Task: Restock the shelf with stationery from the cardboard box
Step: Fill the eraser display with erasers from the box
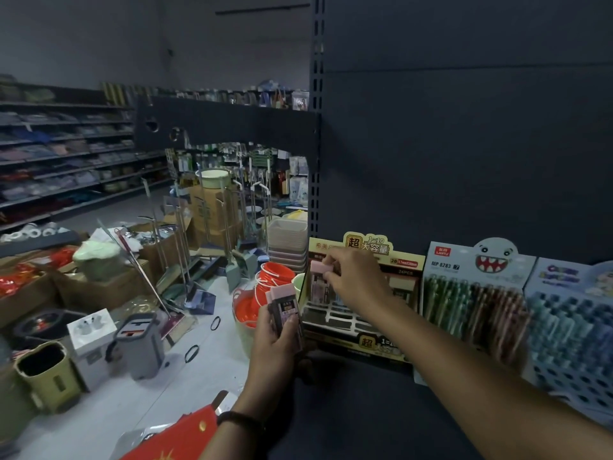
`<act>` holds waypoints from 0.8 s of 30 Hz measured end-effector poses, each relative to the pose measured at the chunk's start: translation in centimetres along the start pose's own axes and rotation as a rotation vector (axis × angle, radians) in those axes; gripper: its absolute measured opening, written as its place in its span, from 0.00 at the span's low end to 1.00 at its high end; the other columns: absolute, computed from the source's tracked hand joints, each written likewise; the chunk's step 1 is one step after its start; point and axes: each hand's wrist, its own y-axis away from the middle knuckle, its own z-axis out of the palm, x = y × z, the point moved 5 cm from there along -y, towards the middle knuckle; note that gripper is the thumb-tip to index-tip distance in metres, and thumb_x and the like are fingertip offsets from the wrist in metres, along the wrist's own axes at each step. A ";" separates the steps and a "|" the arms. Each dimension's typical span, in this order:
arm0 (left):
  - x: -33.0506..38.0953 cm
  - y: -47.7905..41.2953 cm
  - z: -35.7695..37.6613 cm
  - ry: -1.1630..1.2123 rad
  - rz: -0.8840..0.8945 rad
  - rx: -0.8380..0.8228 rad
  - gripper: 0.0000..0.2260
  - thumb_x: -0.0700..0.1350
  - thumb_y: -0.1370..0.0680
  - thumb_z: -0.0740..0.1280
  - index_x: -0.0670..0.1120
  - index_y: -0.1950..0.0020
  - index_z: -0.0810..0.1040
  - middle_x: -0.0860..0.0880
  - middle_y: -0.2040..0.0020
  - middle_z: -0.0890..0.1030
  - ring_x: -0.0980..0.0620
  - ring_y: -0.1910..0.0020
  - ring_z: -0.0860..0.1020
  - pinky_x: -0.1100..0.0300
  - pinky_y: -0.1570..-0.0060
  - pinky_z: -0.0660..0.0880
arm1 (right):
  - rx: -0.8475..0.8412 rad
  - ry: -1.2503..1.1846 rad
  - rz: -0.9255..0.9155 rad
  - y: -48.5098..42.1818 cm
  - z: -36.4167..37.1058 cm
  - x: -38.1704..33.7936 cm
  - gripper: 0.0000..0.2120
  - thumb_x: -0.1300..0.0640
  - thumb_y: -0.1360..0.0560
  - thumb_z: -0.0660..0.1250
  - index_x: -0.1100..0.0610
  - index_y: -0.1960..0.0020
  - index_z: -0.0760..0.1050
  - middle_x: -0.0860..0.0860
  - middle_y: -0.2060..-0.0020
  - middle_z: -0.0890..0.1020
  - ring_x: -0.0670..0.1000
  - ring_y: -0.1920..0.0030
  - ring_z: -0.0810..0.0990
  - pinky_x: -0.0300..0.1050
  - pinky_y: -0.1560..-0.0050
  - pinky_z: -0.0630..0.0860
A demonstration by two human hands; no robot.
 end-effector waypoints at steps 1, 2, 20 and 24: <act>0.1 0.0 -0.3 0.007 0.014 0.011 0.12 0.44 0.13 0.64 0.59 0.33 0.76 0.45 0.40 0.86 0.37 0.45 0.86 0.42 0.57 0.84 | 0.001 0.025 -0.013 -0.1 0.3 0.0 0.05 0.59 0.22 0.75 0.54 0.46 0.83 0.48 0.53 0.84 0.46 0.53 0.80 0.39 0.50 0.77; 0.1 0.2 -0.5 0.019 0.023 0.025 0.12 0.43 0.14 0.65 0.57 0.33 0.77 0.44 0.39 0.86 0.38 0.44 0.86 0.40 0.53 0.84 | 0.000 0.054 -0.028 -0.1 0.5 -0.1 0.04 0.59 0.22 0.75 0.54 0.47 0.83 0.48 0.52 0.84 0.46 0.52 0.79 0.39 0.48 0.75; 4.1 0.4 0.4 0.076 0.008 -0.120 0.15 0.41 0.17 0.69 0.52 0.30 0.77 0.42 0.42 0.87 0.38 0.48 0.87 0.49 0.60 0.83 | -0.125 -0.408 0.070 3.2 -3.2 -2.4 0.14 0.54 0.26 0.79 0.41 0.45 0.79 0.44 0.55 0.85 0.44 0.58 0.86 0.53 0.56 0.87; 3.9 -0.3 0.5 0.075 0.004 -0.072 0.10 0.43 0.16 0.68 0.48 0.35 0.79 0.41 0.44 0.87 0.38 0.49 0.87 0.47 0.61 0.85 | -0.127 -0.525 0.090 2.1 -4.3 -2.0 0.11 0.60 0.22 0.76 0.47 0.46 0.78 0.50 0.54 0.86 0.50 0.61 0.88 0.58 0.60 0.87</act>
